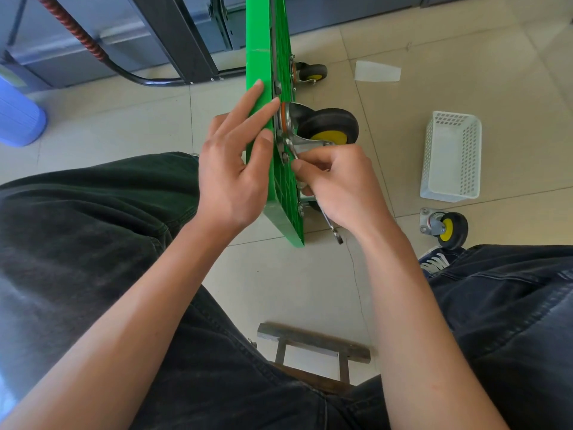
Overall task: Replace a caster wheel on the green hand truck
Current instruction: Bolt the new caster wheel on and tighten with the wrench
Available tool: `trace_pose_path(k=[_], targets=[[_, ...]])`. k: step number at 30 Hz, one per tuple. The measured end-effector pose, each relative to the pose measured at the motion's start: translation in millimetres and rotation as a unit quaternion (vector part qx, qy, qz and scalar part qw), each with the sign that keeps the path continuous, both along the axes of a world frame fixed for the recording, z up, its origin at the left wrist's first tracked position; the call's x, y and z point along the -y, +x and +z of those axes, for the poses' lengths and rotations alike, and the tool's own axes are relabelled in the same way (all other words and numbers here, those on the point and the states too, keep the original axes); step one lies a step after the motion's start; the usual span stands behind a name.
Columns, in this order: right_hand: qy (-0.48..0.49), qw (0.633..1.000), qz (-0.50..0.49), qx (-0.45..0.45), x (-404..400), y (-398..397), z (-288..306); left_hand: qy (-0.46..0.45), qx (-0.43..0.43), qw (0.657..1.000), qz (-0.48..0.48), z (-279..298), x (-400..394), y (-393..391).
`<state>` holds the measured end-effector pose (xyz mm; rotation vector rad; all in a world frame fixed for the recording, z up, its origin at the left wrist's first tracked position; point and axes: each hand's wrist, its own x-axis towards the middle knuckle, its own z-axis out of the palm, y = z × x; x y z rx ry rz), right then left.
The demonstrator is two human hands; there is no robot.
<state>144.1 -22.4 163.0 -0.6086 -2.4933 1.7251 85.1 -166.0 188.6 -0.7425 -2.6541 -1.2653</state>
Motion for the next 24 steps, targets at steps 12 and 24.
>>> trace_pose_path(k=[12,24], targets=[[-0.029,0.991,-0.066,-0.114,9,-1,-30,0.000,-0.005,1.000,0.002,-2,0,0],[-0.047,0.985,-0.086,-0.142,21,-9,-47,0.007,-0.003,1.000,-0.001,-3,2,-2]])
